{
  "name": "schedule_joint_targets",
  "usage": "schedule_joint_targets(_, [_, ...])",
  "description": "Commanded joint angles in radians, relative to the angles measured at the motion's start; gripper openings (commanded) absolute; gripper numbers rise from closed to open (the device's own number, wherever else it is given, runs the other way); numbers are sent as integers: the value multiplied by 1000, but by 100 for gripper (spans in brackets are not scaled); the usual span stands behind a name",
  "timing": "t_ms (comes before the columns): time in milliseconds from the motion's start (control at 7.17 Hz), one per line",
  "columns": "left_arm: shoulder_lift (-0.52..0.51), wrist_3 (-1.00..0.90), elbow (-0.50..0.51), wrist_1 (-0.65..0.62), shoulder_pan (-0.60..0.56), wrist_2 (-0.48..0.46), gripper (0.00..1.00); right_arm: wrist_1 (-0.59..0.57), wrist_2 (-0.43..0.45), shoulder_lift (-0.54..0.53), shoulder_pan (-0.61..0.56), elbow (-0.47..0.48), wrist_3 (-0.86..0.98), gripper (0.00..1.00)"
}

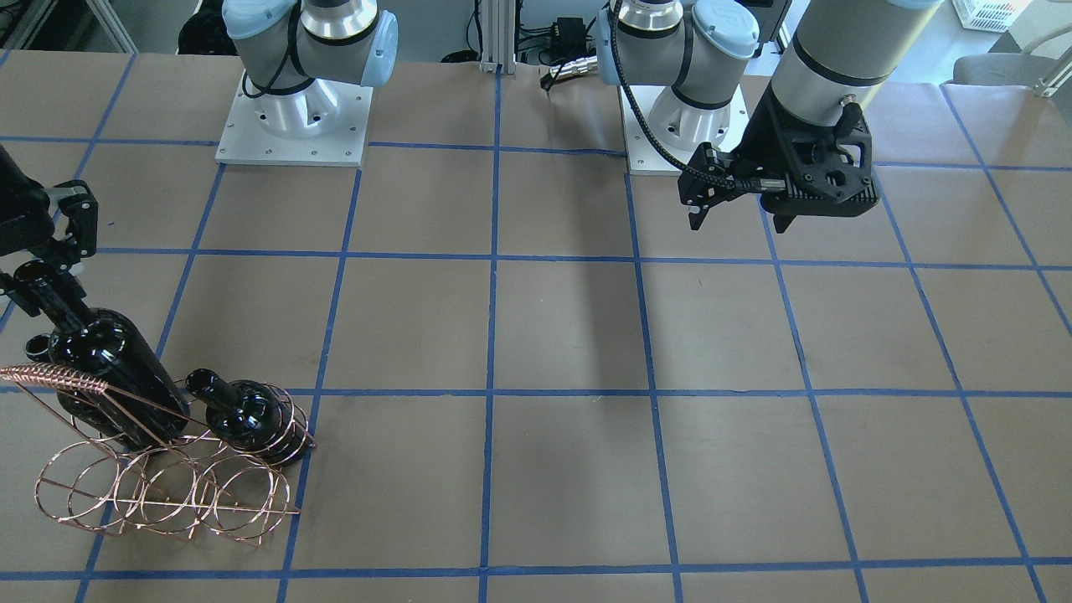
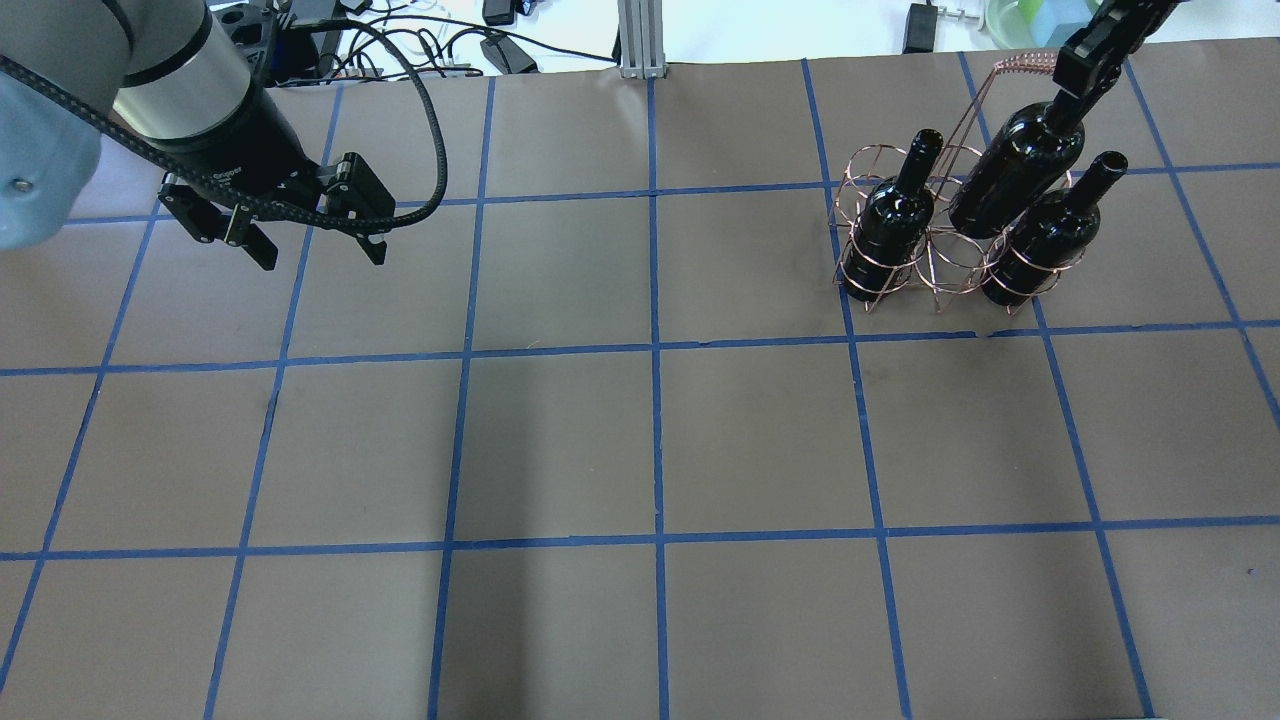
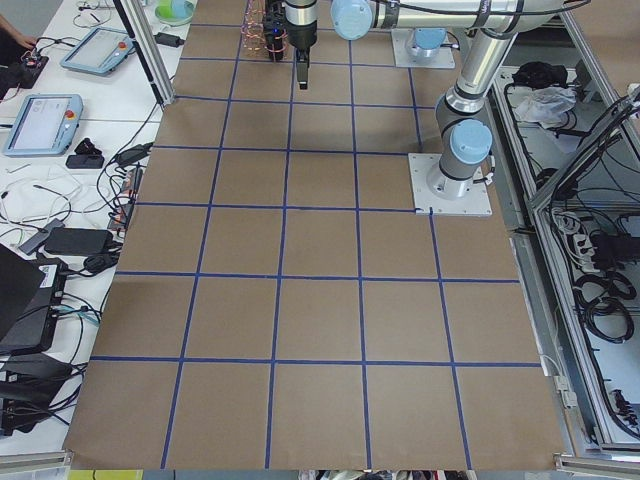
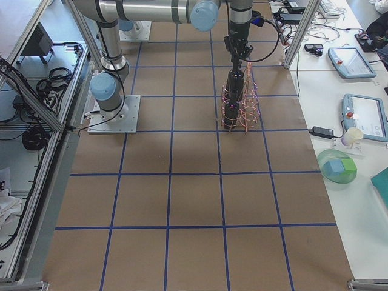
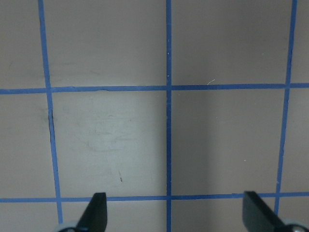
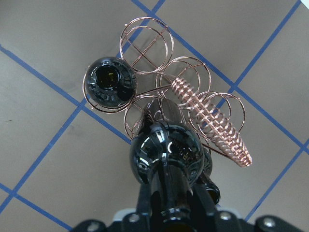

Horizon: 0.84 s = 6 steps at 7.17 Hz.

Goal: Place wine into wine basket
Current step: 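Tilt and lower the bottle into the empty rack ring with the right gripper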

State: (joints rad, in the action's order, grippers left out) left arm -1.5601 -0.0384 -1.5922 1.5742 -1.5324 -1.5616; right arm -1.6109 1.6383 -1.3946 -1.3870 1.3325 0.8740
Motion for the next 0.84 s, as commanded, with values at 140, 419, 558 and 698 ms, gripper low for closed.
schedule_joint_targets(140, [0, 2, 0, 0, 0, 0, 100, 29, 12, 8, -1, 2, 28, 0])
schedule_joint_targets(419, [0, 0, 0, 0, 0, 0, 100, 19, 11, 23, -1, 0, 43, 0])
schedule_joint_targets(558, [0, 0, 0, 0, 0, 0, 100, 19, 5, 23, -1, 0, 43, 0])
schedule_joint_targets(698, [0, 2, 0, 0, 0, 0, 100, 19, 2, 25, -3, 0, 43, 0])
